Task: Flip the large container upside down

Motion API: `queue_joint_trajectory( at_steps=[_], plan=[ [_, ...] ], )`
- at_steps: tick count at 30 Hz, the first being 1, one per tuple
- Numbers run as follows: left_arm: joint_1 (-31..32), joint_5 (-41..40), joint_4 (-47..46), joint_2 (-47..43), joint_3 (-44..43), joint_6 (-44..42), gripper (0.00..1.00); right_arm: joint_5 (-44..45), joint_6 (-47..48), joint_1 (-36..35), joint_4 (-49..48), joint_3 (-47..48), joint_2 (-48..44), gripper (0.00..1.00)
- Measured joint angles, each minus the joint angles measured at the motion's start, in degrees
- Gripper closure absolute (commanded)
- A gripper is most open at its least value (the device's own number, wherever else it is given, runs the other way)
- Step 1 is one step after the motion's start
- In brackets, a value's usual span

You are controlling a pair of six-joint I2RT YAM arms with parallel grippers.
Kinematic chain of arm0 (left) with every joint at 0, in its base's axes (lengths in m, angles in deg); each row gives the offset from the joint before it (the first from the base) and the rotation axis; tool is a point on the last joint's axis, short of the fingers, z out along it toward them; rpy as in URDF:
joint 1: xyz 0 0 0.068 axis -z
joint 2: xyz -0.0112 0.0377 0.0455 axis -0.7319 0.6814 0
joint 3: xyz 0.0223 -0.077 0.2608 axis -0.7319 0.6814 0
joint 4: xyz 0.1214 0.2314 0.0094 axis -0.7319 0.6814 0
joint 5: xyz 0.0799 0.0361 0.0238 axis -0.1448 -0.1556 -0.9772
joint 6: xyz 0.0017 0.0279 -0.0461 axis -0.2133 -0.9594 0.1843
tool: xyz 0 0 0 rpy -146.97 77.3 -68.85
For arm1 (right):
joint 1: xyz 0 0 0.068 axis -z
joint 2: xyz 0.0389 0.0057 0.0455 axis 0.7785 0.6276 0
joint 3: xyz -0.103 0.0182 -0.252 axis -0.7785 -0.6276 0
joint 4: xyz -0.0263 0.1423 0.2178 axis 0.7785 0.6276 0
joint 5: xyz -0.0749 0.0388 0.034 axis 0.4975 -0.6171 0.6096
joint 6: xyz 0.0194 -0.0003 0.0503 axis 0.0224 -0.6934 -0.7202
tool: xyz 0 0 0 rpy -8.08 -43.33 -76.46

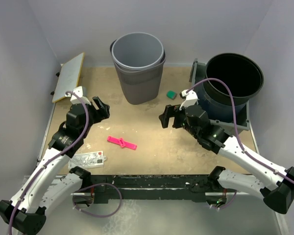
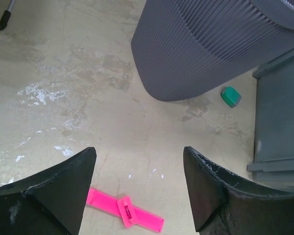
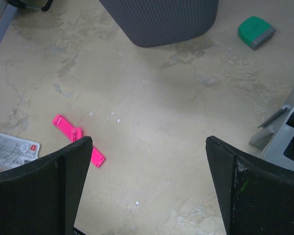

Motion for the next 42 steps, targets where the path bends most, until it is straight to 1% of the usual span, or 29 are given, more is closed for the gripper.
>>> queue_joint_trajectory(
  at_steps=[10, 19, 24, 27, 29, 34, 39, 42],
  plan=[
    [0.00, -0.22, -0.44, -2.40, 0.02, -0.24, 0.28, 0.15, 1.11, 0.00, -1.38, -1.42, -1.97, 0.00],
    [0.00, 0.00, -0.44, -1.27, 0.02, -0.63, 0.27, 0.15, 1.57, 0.00, -2.45, -1.42, -1.97, 0.00],
    [0.00, 5.29, -2.89, 1.29, 1.55, -1.33, 0.26, 0.11, 2.05, 0.00, -0.98, -1.42, -1.97, 0.00],
    [0.59, 9.64, -5.60, 4.63, 3.87, 0.13, 0.26, 0.11, 3.43, 0.02, 1.40, -1.49, -2.01, 0.00],
    [2.10, 11.43, -7.13, 6.10, 6.43, 1.49, 0.25, 0.07, 4.26, 0.00, 2.78, -2.23, -2.45, 0.00],
    [6.36, 13.18, -9.44, 6.64, 10.34, 4.09, 0.25, 0.07, 5.44, 0.00, 8.07, -4.94, -4.74, 0.00],
    [7.67, 13.42, -13.09, 9.44, 10.34, 5.57, 0.24, 0.35, 6.10, 0.00, 10.01, -5.38, -7.56, 0.00],
    [7.93, 13.40, -14.03, 11.08, 10.34, 6.58, 0.24, 2.47, 6.21, 0.00, 10.05, -5.38, -8.66, 0.00]
  ],
)
